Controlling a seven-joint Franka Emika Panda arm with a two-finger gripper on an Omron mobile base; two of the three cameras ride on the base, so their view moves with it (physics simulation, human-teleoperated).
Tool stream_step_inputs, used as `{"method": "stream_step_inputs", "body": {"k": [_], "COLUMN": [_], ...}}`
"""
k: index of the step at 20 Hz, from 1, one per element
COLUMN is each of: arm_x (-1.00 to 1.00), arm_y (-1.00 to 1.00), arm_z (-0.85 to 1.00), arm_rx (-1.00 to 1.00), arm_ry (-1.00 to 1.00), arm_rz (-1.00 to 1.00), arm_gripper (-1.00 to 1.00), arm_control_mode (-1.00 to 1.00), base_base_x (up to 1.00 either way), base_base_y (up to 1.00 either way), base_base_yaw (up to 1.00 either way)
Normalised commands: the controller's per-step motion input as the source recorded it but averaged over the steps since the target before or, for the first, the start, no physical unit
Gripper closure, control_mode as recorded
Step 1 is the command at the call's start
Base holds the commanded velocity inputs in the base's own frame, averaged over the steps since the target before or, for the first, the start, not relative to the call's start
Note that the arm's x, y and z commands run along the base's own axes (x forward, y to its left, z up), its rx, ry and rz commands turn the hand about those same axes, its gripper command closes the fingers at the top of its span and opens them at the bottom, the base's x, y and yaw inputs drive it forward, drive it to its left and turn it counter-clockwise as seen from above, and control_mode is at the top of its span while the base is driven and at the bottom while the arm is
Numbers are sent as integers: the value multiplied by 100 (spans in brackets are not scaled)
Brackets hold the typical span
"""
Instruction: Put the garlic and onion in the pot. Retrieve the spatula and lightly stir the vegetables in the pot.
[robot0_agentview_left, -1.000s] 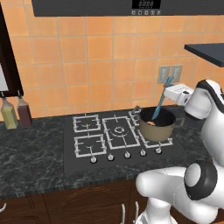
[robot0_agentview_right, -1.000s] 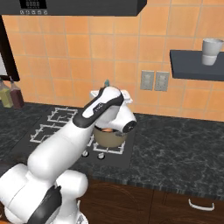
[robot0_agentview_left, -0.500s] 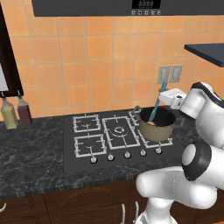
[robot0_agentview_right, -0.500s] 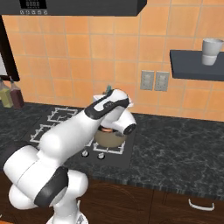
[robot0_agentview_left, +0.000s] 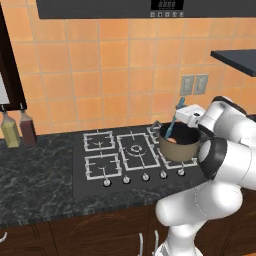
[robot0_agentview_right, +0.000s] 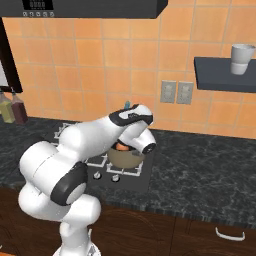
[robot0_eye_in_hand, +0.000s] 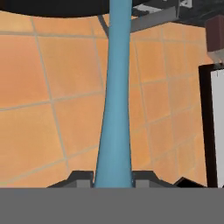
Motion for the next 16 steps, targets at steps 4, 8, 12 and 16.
{"method": "stream_step_inputs", "body": {"k": [4, 8, 12, 16], "arm_x": [9, -1, -3, -10], "arm_y": [-21, -20, -19, -2], "arm_z": [-46, -17, 0, 0], "arm_rx": [-8, -21, -32, -35], "arm_ry": [0, 3, 5, 0], "arm_rz": [0, -8, -19, -18], "arm_gripper": [100, 100, 100, 100], "arm_control_mode": [-100, -100, -100, -100], "base_base_x": [0, 0, 0, 0], "base_base_y": [0, 0, 0, 0], "base_base_yaw": [0, 0, 0, 0]}}
